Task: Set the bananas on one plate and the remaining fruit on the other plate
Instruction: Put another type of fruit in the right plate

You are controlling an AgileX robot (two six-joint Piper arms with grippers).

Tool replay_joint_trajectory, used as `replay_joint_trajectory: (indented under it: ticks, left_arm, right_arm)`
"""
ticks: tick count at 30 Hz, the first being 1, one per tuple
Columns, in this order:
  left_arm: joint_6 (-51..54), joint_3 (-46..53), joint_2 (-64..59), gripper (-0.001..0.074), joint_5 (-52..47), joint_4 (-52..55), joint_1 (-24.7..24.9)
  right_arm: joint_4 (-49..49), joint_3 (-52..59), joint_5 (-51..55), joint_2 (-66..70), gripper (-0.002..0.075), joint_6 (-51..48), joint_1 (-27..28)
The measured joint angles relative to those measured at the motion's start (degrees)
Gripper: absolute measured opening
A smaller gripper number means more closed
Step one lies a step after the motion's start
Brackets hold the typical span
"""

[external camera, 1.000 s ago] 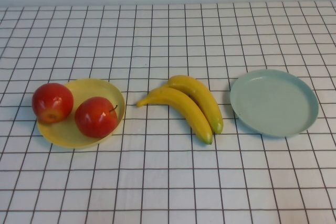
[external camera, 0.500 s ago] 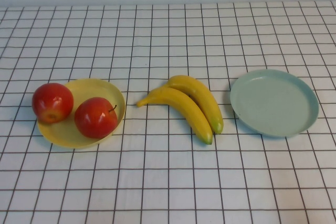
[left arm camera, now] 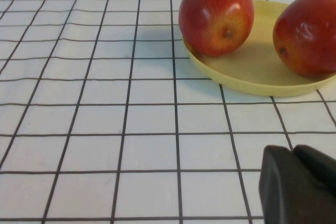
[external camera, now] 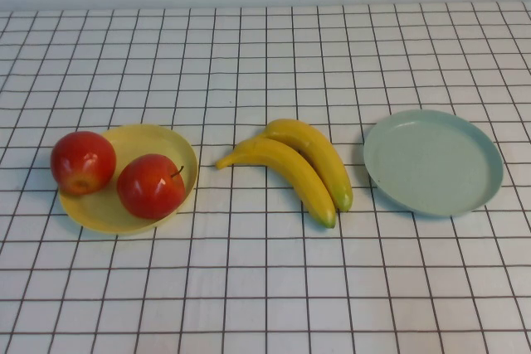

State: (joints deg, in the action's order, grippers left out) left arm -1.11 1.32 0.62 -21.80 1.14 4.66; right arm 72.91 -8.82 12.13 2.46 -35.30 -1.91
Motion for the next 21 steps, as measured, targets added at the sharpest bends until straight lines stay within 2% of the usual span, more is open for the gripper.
replay_joint_trajectory:
  ticks: [3,9,13,17,21]
  left_arm:
    - [0.00,0.00,0.00,0.0000,0.00,0.00,0.00]
    - [0.00,0.00,0.00,0.0000,0.00,0.00,0.00]
    - [0.00,0.00,0.00,0.0000,0.00,0.00,0.00]
    - [0.00,0.00,0.00,0.0000,0.00,0.00,0.00]
    - [0.00,0.00,0.00,0.0000,0.00,0.00,0.00]
  right_arm:
    - [-9.83,-5.57,7.35,9.32,-0.0015,0.54,0.00]
    - [-38.90,-24.31,29.12,36.45,-0.0015,14.81,0.00]
    - [-48.52,-37.17,38.38,50.99,-0.0015,17.51,-0.29]
    - [-53.78,-48.73,42.99,63.28,-0.0015,17.85,-5.36]
    - [-60.32,-59.87,46.24,75.52,-0.0015,18.21,-14.37]
